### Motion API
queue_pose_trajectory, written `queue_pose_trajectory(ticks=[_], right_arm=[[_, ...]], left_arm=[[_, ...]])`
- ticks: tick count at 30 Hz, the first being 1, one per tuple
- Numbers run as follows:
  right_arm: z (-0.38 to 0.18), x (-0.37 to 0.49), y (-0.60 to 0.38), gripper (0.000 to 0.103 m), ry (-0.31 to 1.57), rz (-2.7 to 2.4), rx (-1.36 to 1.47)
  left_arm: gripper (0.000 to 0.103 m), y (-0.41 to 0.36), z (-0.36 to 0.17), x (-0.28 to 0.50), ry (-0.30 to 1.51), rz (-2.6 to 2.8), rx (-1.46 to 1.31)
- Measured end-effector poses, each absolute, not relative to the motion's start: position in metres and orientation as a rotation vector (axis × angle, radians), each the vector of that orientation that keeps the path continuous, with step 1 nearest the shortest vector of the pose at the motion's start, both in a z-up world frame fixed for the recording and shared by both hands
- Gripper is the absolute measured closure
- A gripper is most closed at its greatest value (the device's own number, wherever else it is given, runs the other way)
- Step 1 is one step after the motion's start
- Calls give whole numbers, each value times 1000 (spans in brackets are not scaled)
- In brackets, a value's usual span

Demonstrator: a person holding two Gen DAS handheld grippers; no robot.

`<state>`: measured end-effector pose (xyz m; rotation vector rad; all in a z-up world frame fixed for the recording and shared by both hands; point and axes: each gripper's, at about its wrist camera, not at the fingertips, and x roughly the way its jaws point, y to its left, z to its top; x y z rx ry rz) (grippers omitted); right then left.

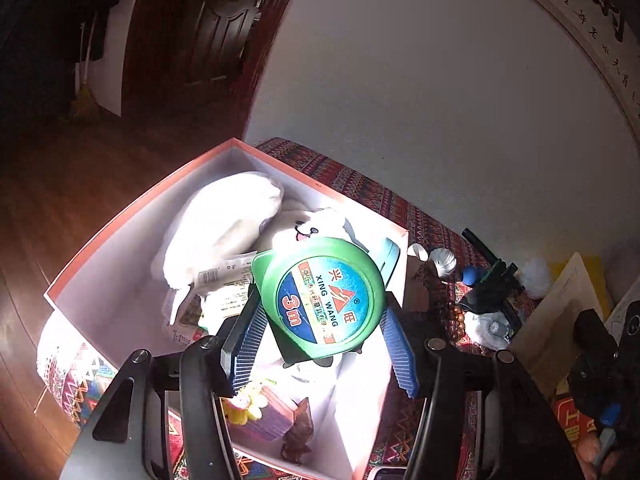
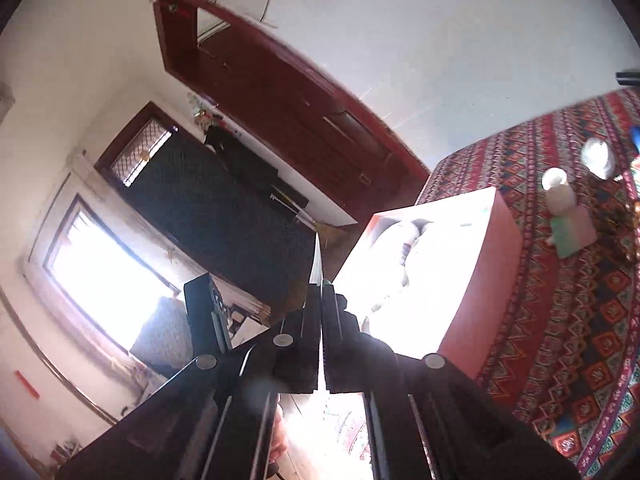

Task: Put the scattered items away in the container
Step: 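Carry the tape measure into the pink box and open the left gripper, then move the left tool back over the bed to the pink-green pouch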

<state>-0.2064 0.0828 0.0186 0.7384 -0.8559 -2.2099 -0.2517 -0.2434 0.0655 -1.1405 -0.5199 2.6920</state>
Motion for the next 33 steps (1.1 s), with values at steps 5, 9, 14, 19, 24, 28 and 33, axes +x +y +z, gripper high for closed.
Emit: queue_pose_trajectory(ticks=[5, 9, 14, 19, 24, 28, 33], right_arm=[[12, -236, 23, 93, -728, -2215, 835], [-3, -245, 10, 16, -673, -2306, 926], [-8, -239, 33, 16, -744, -2300, 909], [0, -224, 70, 16, -791, -2329, 870], [6, -190, 141, 16, -864, -2449, 782], [-8, -156, 224, 16, -1073, -2542, 649], [-57, -132, 324, 16, -1367, -2597, 557]], left_arm=[[22, -266, 75, -245, -529, 2814, -1095], [19, -283, 79, -241, -602, 2836, -1059], [19, -280, 76, -242, -610, 2827, -1076], [19, -252, 77, -242, -538, 2801, -1070], [19, -202, 79, -238, -397, 2781, -1040], [19, -140, 70, -233, -246, 2716, -1032], [19, -47, 42, -231, 1, 2615, -1070]])
